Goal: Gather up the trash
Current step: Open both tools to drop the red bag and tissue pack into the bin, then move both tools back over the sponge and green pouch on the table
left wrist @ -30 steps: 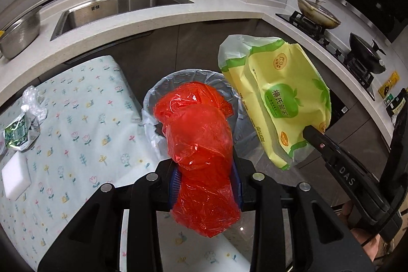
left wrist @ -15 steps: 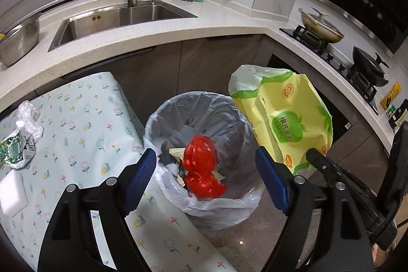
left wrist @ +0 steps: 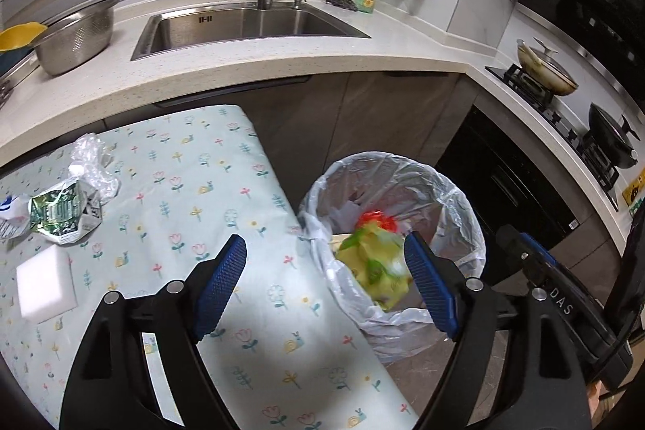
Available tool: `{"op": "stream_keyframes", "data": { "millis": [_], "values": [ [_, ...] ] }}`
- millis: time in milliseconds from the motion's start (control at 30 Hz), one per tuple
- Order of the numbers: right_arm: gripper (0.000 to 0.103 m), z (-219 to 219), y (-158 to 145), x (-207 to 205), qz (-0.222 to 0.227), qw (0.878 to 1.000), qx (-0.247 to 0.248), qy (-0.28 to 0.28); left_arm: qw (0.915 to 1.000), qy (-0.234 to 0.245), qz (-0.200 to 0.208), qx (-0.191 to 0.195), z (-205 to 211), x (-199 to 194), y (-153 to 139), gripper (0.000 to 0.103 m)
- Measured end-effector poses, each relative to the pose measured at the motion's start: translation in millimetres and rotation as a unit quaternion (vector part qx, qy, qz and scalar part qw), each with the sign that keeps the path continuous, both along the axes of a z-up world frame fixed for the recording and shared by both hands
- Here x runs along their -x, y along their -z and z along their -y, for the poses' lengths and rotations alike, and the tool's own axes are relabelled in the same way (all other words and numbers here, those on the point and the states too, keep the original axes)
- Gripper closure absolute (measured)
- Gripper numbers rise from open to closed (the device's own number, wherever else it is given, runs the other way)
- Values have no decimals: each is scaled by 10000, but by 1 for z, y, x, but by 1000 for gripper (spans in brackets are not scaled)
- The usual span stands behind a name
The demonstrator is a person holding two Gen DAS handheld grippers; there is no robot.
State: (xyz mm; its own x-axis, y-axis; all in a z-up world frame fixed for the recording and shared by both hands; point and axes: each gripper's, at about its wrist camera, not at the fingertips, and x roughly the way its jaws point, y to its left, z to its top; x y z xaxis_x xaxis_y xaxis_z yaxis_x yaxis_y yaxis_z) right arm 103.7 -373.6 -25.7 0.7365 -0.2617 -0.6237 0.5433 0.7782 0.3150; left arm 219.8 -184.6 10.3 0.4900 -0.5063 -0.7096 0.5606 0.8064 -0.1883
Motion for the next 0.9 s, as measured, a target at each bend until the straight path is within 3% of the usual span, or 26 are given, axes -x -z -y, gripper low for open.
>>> {"op": "stream_keyframes", "data": {
  "millis": [333,433,900],
  "values": [
    [56,-27,-12,-8,25,9998,112,-187,9996,-267,-4,12,-33,-3,-1,26],
    [56,-37,-18,-10,50,9996,143,-252,9991,-415,61,55,-47,-2,-5,17],
    [55,-93,-38,-26,129,9973,255,-681,9950,-993,67,75,-118,-3,-13,15]
  ]
}}
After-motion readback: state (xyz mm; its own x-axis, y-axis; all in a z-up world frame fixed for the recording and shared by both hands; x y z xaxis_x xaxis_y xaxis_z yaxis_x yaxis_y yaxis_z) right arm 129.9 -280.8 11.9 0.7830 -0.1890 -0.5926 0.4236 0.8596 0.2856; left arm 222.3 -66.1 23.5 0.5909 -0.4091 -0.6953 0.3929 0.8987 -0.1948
